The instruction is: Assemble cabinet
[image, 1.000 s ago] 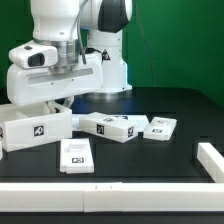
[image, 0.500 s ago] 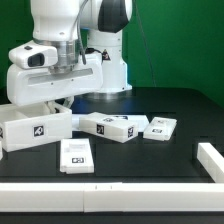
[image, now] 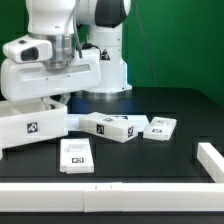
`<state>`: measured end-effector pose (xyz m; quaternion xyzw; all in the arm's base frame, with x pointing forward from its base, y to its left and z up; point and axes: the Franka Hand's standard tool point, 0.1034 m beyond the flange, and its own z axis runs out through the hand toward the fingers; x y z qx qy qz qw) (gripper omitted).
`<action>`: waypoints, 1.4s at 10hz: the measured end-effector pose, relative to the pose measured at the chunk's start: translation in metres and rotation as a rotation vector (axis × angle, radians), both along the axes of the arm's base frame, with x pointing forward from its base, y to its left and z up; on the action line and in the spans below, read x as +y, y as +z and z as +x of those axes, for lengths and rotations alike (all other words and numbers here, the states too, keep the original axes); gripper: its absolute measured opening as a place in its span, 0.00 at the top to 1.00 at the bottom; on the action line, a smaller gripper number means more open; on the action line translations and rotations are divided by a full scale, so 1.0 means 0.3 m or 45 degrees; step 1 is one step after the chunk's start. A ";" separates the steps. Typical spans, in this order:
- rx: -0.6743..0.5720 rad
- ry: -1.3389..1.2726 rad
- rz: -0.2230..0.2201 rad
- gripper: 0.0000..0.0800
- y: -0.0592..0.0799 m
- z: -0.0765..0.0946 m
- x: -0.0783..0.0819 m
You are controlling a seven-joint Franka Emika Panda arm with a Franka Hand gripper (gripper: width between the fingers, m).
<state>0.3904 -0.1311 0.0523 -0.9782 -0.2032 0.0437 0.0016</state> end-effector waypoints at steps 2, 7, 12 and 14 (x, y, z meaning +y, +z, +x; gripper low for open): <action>-0.001 -0.294 -0.017 0.89 0.062 0.033 0.058; 0.016 -1.076 -0.051 0.89 0.194 0.287 0.265; 0.043 -1.568 -0.079 0.89 0.166 0.288 0.293; 0.011 -1.846 -0.089 0.89 0.151 0.425 0.360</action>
Offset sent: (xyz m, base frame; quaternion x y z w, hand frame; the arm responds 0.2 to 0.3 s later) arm 0.0452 0.0584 0.0439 -0.0116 -0.0205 0.2978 0.9543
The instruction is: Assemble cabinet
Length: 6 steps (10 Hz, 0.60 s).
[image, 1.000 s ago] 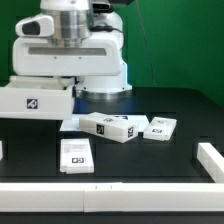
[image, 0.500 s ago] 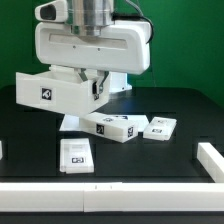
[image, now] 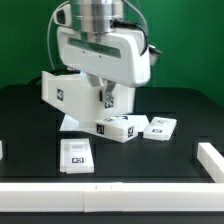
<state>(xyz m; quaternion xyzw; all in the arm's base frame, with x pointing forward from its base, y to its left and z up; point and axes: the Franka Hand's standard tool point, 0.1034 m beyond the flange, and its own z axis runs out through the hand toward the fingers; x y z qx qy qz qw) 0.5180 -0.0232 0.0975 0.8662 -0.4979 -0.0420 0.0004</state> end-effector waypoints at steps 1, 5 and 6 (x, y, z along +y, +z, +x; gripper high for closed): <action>-0.020 -0.165 -0.005 0.89 -0.003 0.082 0.029; -0.048 -0.527 0.010 0.89 -0.003 0.191 0.109; -0.047 -0.524 0.010 0.89 -0.005 0.191 0.111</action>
Offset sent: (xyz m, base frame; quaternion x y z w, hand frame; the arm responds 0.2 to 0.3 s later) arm 0.0000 0.0000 0.0000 0.0000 0.0000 0.1296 0.9916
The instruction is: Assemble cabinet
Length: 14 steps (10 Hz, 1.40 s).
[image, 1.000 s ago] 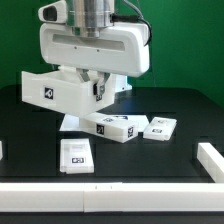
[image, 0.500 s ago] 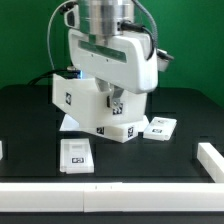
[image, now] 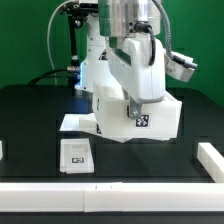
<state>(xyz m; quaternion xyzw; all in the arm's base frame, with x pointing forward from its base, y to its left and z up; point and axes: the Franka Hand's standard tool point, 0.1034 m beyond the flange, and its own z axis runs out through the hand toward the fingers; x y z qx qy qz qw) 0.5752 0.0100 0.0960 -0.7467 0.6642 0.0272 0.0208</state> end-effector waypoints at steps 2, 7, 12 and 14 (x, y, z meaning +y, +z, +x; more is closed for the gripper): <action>0.009 0.016 -0.004 0.89 -0.026 0.003 0.021; -0.057 0.059 -0.017 0.89 -0.067 0.194 0.121; -0.045 0.068 -0.026 0.89 -0.125 0.197 0.133; -0.046 0.049 -0.033 0.89 -0.168 0.230 0.161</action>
Offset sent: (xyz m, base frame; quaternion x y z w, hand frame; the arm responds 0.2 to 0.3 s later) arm 0.0728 0.0037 -0.0130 0.0294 0.0404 0.0017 0.9988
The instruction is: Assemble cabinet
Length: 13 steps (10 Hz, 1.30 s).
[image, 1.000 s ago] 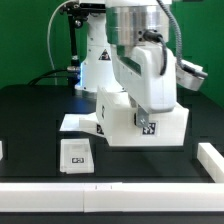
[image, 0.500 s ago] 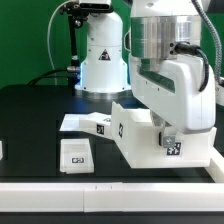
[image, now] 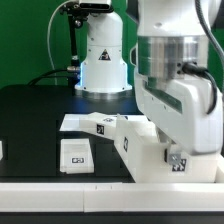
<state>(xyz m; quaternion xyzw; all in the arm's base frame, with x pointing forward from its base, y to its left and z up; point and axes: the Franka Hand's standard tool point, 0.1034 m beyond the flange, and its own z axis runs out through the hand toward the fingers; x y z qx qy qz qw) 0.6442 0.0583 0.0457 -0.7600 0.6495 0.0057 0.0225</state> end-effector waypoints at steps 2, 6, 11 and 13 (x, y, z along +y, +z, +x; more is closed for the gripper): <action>0.003 -0.025 -0.015 0.89 -0.029 0.025 0.013; 0.007 -0.091 -0.033 0.89 -0.035 0.037 0.010; -0.002 -0.173 -0.047 0.89 -0.033 0.045 0.009; -0.002 -0.168 -0.046 0.75 -0.034 0.044 0.010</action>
Offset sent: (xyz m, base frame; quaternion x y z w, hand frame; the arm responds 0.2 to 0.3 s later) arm 0.0201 0.0123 -0.0074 0.0107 0.0135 0.0522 0.9985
